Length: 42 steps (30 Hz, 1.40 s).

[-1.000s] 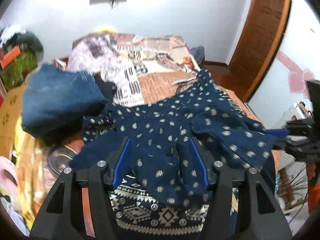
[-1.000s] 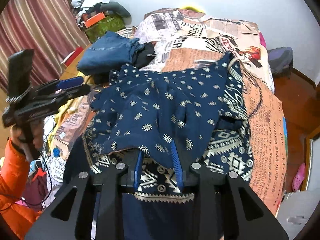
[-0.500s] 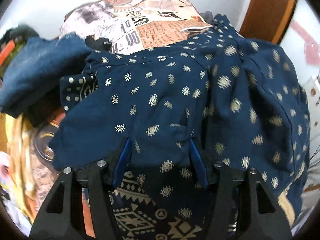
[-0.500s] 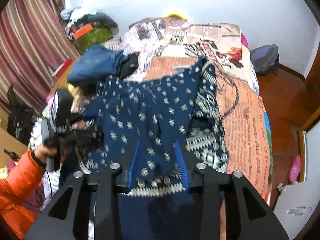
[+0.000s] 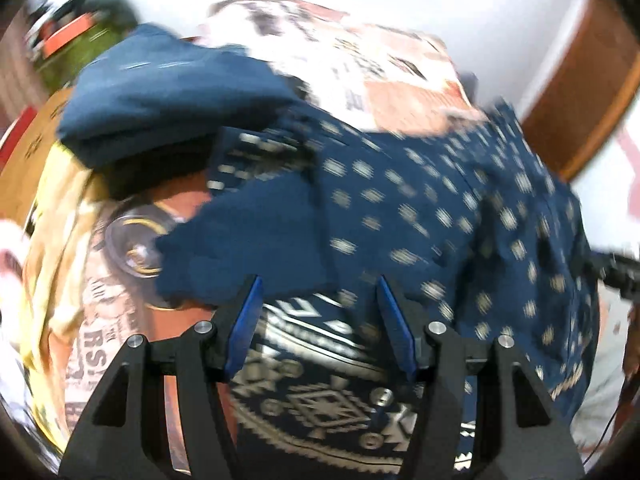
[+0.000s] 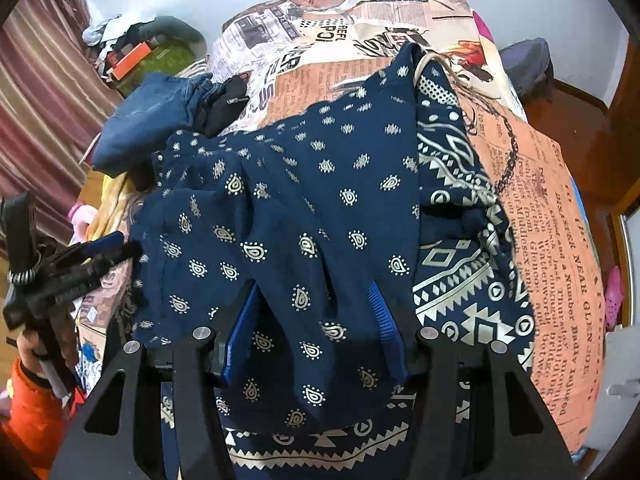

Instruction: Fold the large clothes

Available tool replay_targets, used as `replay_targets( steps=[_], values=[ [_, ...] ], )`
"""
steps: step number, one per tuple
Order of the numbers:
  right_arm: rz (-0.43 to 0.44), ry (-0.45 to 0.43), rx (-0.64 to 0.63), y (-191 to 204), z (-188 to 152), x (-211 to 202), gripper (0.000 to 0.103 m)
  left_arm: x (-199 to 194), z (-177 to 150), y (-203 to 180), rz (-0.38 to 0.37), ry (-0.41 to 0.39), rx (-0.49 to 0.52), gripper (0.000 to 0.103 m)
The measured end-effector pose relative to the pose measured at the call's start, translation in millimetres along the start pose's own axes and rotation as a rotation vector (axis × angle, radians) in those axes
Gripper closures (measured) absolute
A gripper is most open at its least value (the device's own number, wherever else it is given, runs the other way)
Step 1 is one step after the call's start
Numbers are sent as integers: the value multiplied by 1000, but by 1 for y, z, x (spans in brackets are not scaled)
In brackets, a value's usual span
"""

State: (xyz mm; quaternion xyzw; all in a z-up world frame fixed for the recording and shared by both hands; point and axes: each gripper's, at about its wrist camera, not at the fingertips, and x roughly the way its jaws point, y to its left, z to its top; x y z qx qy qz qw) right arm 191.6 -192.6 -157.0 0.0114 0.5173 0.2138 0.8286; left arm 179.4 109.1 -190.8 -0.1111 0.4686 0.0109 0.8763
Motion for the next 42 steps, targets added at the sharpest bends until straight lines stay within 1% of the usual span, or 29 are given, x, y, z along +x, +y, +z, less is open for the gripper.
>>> replay_targets(
  steps=[2,7,10,14,16,18,20,21,22,25,28,30,32,33,35,38,40,42],
  values=[
    [3,-21,6,-3,4,-10,51,-2,6,19,10,-15,-62,45],
    [-10,-126,32,-17,20,-44,51,-2,17,68,15,-26,-213,45],
    [-24,-180,71,-33,29,-59,51,4,15,90,16,-14,-285,45],
    [-63,-213,134,-56,41,-62,51,25,3,106,-42,49,-366,45],
    [-72,-208,171,-68,43,-57,51,36,-6,111,-86,86,-410,45],
    [-81,-192,205,-80,44,-50,51,49,-16,115,-169,128,-478,45],
    [-84,-165,233,-89,44,-40,51,59,-22,114,-243,156,-522,45],
    [-79,-149,244,-93,44,-34,51,65,-23,114,-274,169,-539,45],
    [-72,-132,255,-97,44,-27,51,69,-24,113,-289,175,-548,45],
    [-43,-98,293,-106,43,-11,51,79,-20,111,-303,180,-571,45],
    [9,-72,314,-114,49,4,51,86,-11,107,-295,171,-555,44],
    [27,-58,325,-118,54,14,51,92,-8,106,-291,157,-552,41],
    [42,-27,318,-117,61,25,51,98,-5,107,-295,139,-562,41],
    [63,-15,310,-116,63,29,51,100,-3,107,-300,124,-567,41],
    [91,-8,283,-109,68,36,51,105,-2,109,-315,103,-581,41],
    [106,3,254,-101,74,44,47,116,4,116,-373,77,-636,41],
    [121,1,271,-102,76,48,47,123,11,123,-397,69,-670,41],
    [150,-5,328,-109,76,49,47,129,16,125,-397,62,-691,41]
  ],
)
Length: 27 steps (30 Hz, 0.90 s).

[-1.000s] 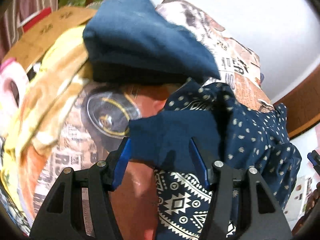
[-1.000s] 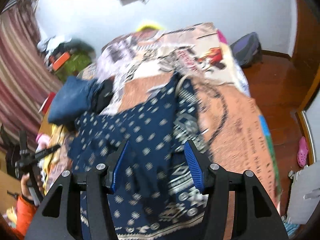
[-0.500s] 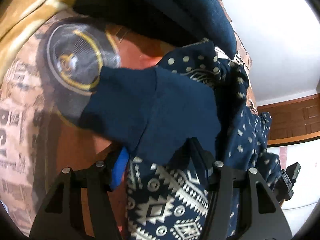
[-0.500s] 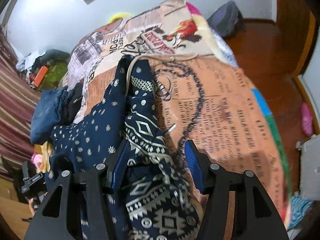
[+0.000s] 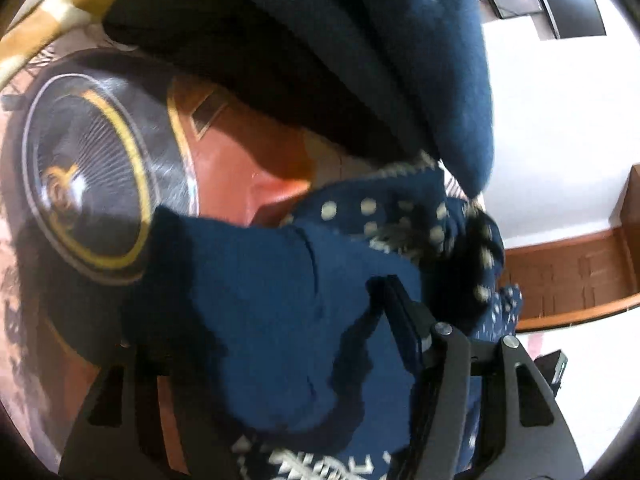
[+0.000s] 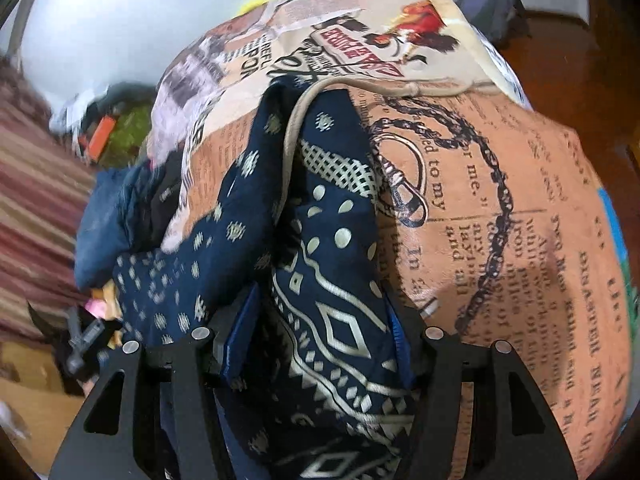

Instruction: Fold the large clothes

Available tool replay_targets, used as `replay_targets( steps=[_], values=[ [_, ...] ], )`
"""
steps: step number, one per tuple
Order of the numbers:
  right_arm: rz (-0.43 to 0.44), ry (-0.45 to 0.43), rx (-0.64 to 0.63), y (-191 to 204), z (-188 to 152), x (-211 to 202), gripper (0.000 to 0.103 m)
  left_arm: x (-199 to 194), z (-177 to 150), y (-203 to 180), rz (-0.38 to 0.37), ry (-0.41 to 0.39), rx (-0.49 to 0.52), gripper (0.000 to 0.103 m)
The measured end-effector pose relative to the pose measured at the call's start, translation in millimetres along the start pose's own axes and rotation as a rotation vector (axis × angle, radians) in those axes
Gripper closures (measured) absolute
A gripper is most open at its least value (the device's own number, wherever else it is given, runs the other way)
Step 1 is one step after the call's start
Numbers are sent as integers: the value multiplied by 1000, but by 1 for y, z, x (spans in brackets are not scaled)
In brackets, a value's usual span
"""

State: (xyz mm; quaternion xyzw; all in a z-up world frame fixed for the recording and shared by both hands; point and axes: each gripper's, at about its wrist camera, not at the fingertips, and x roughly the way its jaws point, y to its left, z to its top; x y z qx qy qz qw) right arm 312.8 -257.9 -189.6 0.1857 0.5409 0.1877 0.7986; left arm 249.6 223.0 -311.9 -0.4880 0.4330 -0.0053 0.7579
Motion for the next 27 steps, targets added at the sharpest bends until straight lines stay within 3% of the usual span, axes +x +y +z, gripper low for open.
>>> replay_targets(
  steps=[3,4,5,7,9,11,16,21,27],
  values=[
    [42,-2,56,-5,1,-2,53,6,4,-7,11,-9,3,41],
    [45,1,60,-6,-1,-3,62,7,2,-10,14,-8,12,44],
    [44,-4,54,-4,-1,-3,76,7,1,-16,10,-1,32,59],
    [41,-10,43,-3,-5,-11,87,6,-2,-31,66,-9,90,72],
    [74,-28,43,1,-4,-19,90,4,-7,-46,114,-24,141,90],
    [102,-55,33,8,-5,-32,91,-4,-7,-63,130,-33,184,95],
    [110,-143,-34,37,-4,-67,93,-33,4,-123,32,-59,252,98],
    [107,-231,-134,72,3,-99,93,-63,6,-185,-19,-106,389,99],
    [109,-323,-173,85,30,-125,93,-92,28,-235,-75,-199,480,99]
  ],
)
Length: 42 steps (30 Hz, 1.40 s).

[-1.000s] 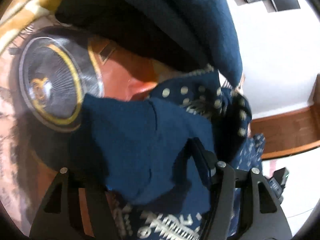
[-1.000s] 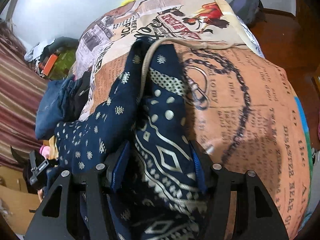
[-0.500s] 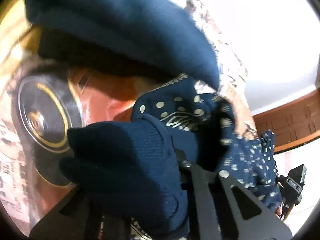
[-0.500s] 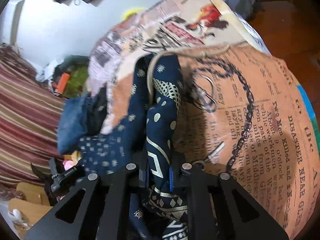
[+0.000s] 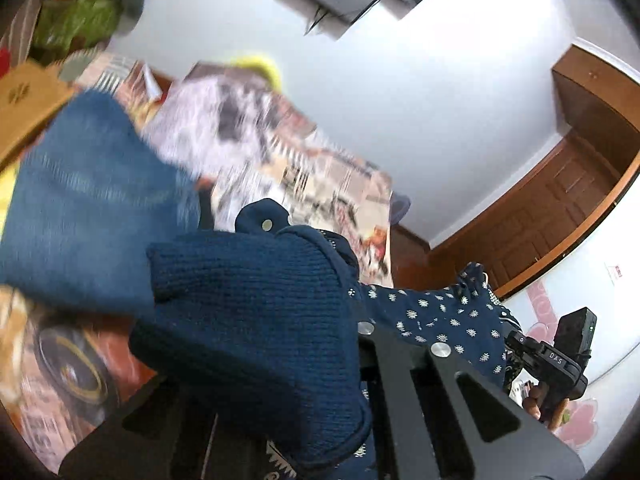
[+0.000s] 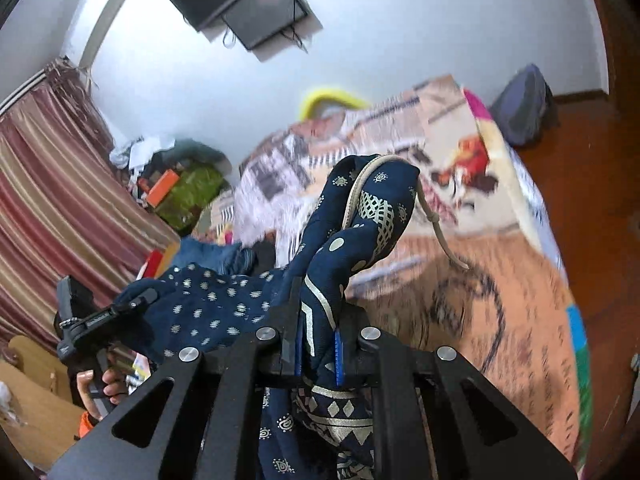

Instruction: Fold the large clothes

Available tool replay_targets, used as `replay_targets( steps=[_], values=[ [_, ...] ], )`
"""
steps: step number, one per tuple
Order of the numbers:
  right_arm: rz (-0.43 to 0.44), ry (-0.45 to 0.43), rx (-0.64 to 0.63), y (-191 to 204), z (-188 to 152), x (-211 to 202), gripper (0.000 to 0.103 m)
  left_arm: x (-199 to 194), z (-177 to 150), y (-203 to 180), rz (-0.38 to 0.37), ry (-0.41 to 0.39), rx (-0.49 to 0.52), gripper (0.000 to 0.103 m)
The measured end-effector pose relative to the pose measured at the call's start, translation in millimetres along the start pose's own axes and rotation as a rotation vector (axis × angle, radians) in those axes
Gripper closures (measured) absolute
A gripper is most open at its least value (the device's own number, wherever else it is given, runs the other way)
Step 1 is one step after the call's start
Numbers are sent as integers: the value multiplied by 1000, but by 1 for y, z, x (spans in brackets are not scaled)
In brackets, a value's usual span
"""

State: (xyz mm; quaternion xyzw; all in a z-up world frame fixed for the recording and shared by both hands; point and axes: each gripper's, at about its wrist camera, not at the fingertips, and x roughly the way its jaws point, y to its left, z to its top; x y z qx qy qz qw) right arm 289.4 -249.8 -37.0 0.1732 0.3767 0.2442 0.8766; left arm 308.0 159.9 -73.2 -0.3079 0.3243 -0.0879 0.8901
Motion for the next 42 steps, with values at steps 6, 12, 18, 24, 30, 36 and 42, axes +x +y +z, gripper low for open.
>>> replay_targets(
  steps=[6,12,18,24,30,36,42],
  values=[
    [-18,-40,17,-18,27,15,93,25,24,5,27,7,56,99],
    [-139,53,-12,-44,23,68,93,92,18,31,124,126,75,99],
    [-262,131,-31,-79,4,109,93,145,-1,79,235,232,58,98],
    [-293,170,-36,-102,-2,115,88,136,-11,96,174,246,-5,96],
    [-346,169,-58,-94,-3,104,81,127,-18,76,229,263,74,96],
    [-371,156,-84,-78,-4,78,81,110,-25,56,247,260,129,93],
    [-348,112,-123,-54,-11,43,68,78,-34,28,257,241,200,88]
  ],
)
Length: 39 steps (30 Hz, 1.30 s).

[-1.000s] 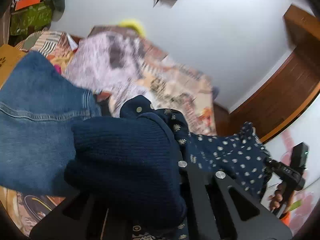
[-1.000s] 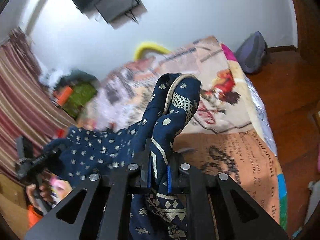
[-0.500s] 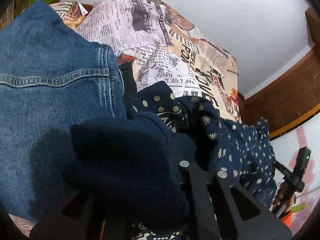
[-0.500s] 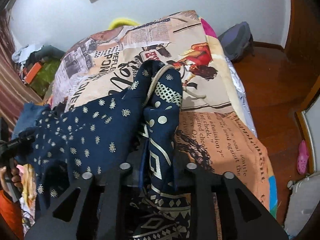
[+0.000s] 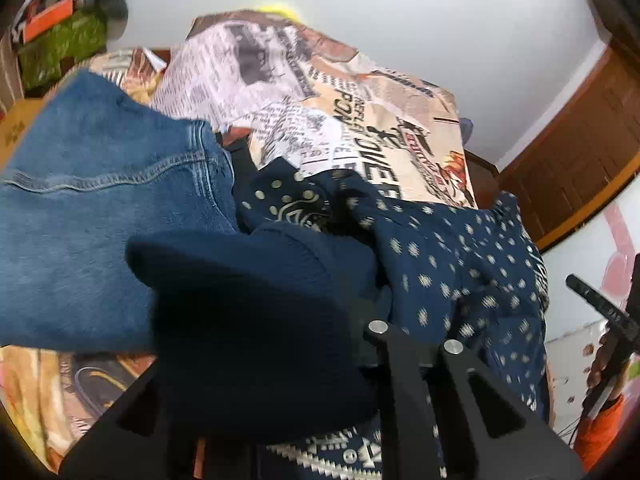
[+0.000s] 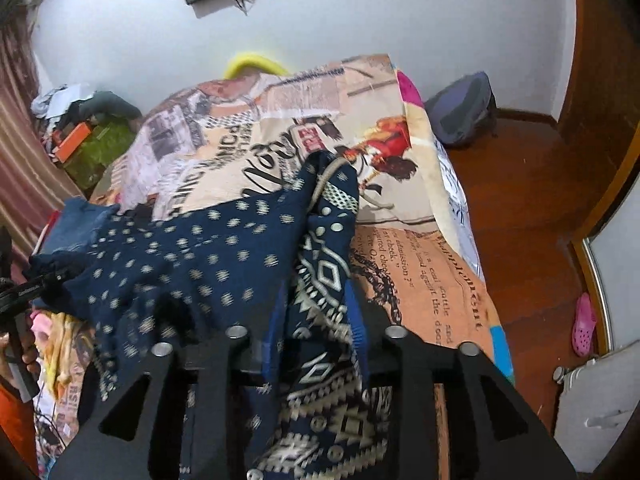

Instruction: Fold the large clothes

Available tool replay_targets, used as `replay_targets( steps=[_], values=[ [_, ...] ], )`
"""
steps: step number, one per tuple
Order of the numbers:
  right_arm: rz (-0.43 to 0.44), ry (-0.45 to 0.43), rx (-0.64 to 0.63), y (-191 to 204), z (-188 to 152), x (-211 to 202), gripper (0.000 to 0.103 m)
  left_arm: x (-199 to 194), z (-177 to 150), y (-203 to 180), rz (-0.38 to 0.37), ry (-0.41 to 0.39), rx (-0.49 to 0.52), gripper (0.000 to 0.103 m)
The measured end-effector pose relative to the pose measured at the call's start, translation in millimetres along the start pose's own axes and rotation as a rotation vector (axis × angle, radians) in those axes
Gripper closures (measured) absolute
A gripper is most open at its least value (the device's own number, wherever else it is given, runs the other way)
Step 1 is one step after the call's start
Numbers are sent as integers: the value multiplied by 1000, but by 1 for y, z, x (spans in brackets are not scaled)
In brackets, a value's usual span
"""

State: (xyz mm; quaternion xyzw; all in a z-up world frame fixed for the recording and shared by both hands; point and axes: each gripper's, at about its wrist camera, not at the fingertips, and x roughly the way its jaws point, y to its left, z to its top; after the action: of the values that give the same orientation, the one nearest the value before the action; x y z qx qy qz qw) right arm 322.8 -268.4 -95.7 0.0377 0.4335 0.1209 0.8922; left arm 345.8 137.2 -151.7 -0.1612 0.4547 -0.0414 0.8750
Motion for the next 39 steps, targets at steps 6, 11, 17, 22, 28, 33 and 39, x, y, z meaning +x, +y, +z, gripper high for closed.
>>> replay_targets(
  steps=[6,11,17,22,28,33,39],
  values=[
    [1,-65,-61,18,-14,-43,53,-38,-17,-25,54,-47,111,75],
    [11,-84,-78,25,-28,-67,46,-59,-38,-40,98,-72,178,62],
    [13,-89,-95,26,-48,-80,45,-77,-50,-33,136,-115,177,48],
    [14,-67,-64,20,-65,-80,45,-93,-60,-17,150,-122,153,47],
    [4,-33,-38,10,-90,-81,45,-100,-91,6,144,-85,123,38],
    [3,18,9,-3,-116,-76,45,-75,-132,25,109,47,76,38],
    [-2,116,98,-24,-149,-59,45,-42,-183,42,32,206,-20,37]
  ],
)
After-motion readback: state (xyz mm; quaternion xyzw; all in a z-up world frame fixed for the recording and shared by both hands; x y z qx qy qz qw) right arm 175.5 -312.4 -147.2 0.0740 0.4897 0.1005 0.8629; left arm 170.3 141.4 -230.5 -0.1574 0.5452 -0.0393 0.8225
